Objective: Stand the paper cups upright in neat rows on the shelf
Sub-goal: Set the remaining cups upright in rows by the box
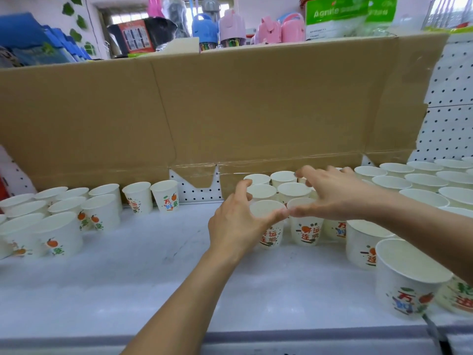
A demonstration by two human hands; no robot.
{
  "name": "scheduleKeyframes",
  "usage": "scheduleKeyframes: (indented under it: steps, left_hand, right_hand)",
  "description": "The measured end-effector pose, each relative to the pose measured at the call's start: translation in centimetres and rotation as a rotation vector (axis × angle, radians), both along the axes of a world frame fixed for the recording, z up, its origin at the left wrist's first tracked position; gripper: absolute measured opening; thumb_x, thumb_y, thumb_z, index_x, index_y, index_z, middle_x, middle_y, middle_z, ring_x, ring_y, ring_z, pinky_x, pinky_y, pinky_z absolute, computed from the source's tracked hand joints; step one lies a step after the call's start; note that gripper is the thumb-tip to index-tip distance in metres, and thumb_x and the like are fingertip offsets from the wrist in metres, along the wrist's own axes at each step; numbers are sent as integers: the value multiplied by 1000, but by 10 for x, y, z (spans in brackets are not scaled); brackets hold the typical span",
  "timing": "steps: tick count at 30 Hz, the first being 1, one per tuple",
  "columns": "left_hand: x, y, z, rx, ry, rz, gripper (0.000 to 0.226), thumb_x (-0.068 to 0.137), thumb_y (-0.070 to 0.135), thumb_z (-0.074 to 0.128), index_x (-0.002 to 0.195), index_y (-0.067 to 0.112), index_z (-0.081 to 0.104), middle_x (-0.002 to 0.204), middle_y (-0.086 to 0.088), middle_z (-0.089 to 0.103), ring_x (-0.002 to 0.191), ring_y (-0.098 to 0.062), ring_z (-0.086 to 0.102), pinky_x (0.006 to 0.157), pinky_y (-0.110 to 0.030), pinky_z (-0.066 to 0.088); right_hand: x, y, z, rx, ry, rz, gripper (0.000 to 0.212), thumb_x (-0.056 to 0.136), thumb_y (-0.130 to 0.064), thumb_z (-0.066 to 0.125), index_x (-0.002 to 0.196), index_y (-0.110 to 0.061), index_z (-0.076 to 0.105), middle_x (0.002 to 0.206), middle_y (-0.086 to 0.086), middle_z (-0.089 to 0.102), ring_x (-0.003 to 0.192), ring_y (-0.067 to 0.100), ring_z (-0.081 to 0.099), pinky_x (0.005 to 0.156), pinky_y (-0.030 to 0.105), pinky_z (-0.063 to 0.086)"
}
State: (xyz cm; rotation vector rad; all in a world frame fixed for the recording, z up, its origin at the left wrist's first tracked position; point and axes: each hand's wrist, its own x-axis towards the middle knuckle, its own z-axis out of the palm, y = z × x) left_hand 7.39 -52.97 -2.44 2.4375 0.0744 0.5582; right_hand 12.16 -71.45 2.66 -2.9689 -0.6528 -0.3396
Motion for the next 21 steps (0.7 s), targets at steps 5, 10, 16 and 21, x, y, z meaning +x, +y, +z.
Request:
scheduleKeyframes:
  steps: [5,10,16,21]
  left_hand:
    - [-33,55,-3,-137,-127,-72,74,70,73,60,134,44,35,129,24,48,116,1,47,91,-27,43]
    - [-83,168,-16,96,-150,71,65,77,61,62,135,45,37,129,28,40,122,7,37,95,-16,31]
    - [-99,290,8,373,-106,331,52,87,37,65,135,28,48,139,5,49,127,-16,40,102,-34,36]
    - [-102,330,7,418,-57,345,35,85,35,67,118,28,62,116,6,61,111,-18,50,89,-40,46]
  right_hand:
    - [-13,54,9,136,-89,193,66,81,-62,54,136,-31,35,138,-7,44,125,17,36,101,39,29]
    - [-15,142,5,184,-64,376,53,84,-53,57,131,-34,42,129,-9,47,120,14,39,99,36,36]
    - [-7,267,-12,274,147,539,45,88,-33,62,131,-30,50,133,-9,51,112,12,51,94,31,43]
    - [-5,362,-26,166,33,543,54,90,-23,57,140,-31,36,139,-3,41,116,21,50,88,39,48]
